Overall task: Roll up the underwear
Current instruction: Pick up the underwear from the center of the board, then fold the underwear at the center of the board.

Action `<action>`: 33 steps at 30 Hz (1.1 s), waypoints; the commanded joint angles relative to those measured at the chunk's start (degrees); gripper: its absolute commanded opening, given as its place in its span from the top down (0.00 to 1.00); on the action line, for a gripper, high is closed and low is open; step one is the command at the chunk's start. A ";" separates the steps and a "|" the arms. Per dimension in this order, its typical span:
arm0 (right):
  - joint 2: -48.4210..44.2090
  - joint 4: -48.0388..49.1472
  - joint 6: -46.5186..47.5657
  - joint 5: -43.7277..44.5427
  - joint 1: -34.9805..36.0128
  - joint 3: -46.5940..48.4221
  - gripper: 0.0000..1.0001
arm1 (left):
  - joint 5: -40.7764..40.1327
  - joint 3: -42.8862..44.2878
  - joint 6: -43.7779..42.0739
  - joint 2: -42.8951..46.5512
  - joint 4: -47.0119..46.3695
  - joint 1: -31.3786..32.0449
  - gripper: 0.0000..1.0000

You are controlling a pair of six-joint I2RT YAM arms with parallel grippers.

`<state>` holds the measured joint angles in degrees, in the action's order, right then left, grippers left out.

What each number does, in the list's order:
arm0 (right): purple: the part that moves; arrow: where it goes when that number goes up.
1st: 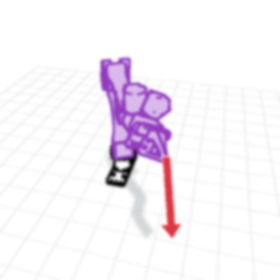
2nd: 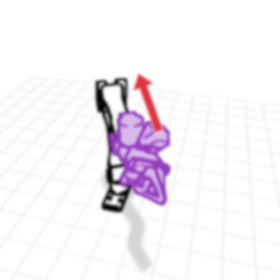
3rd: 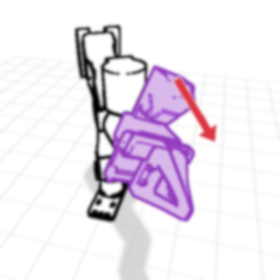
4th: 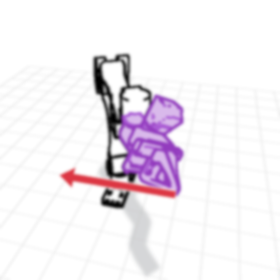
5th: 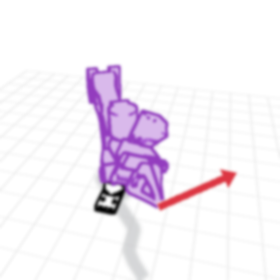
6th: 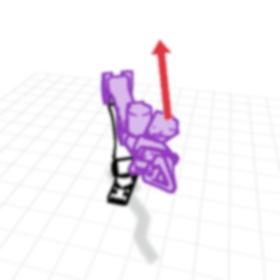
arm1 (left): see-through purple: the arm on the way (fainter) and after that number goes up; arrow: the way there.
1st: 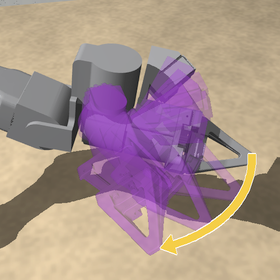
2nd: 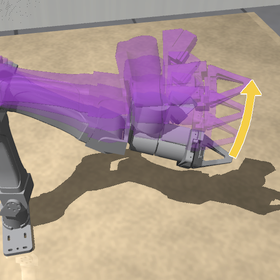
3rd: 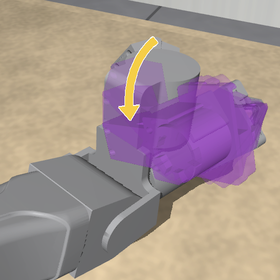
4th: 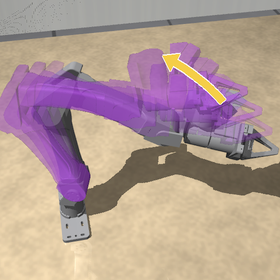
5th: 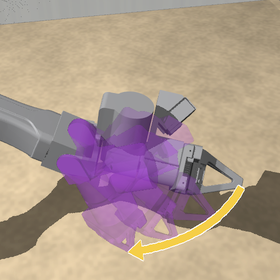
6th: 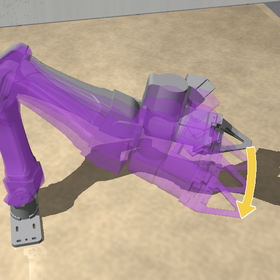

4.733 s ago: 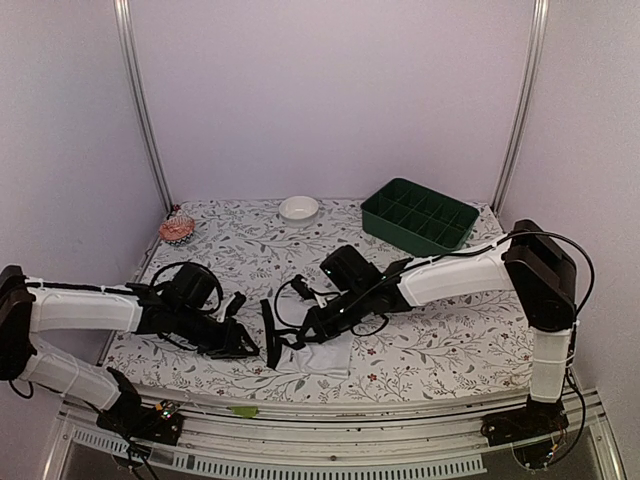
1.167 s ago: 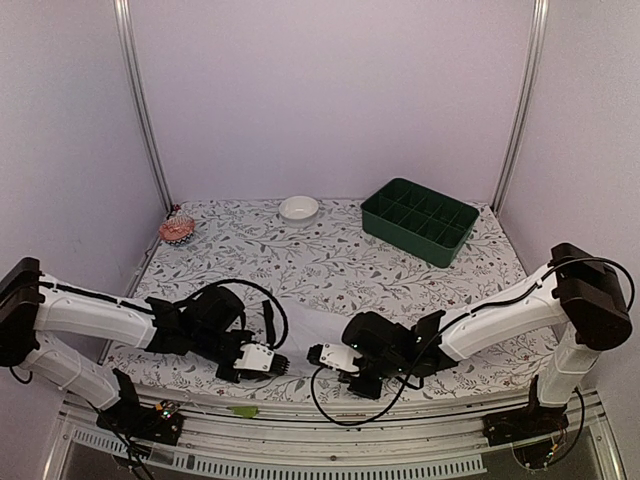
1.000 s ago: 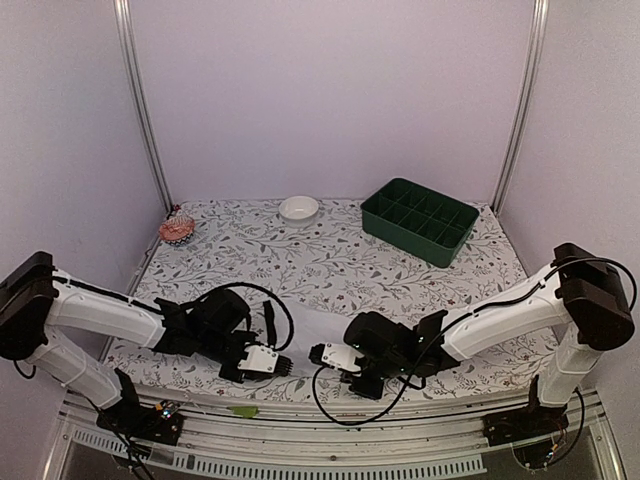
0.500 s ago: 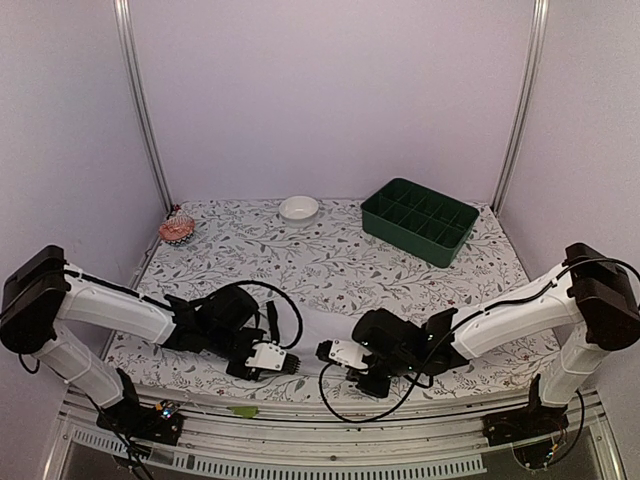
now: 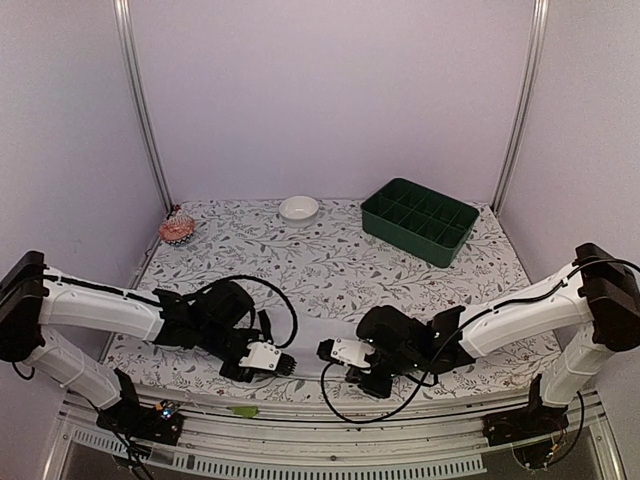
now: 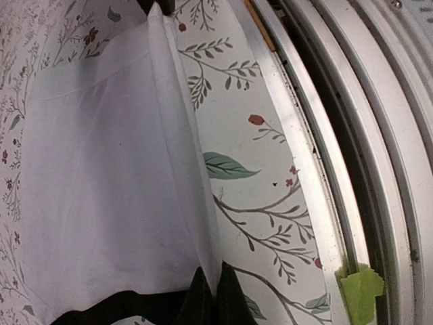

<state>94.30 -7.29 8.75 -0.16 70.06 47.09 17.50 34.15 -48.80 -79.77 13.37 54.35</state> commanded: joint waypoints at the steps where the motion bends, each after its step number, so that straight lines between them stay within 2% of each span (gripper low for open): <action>1: -3.42 -0.77 -1.03 -1.62 -1.14 0.23 1.00 | 3.64 3.73 1.79 0.49 4.58 -1.24 1.00; 7: -4.62 -0.88 -0.99 -2.20 -4.30 0.37 1.00 | 5.17 6.19 1.38 0.38 5.39 -4.83 1.00; 11: -3.45 -1.41 -0.42 -2.19 -5.92 2.42 1.00 | 3.93 7.77 2.09 -1.85 3.59 -5.96 1.00; 17: -1.74 -2.27 0.34 -0.46 -7.83 4.16 1.00 | 4.80 12.46 3.19 -5.85 2.64 -11.17 1.00; 27: 3.45 -4.19 2.44 0.97 -11.89 10.45 1.00 | 3.38 17.77 2.76 -12.26 2.38 -13.31 1.00; 33: 5.00 -4.45 2.98 0.32 -13.95 11.12 1.00 | 2.69 19.44 2.41 -14.62 2.34 -14.65 1.00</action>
<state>98.19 -10.46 10.76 -0.10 57.54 56.95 20.56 51.86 -46.26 -93.01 16.21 41.04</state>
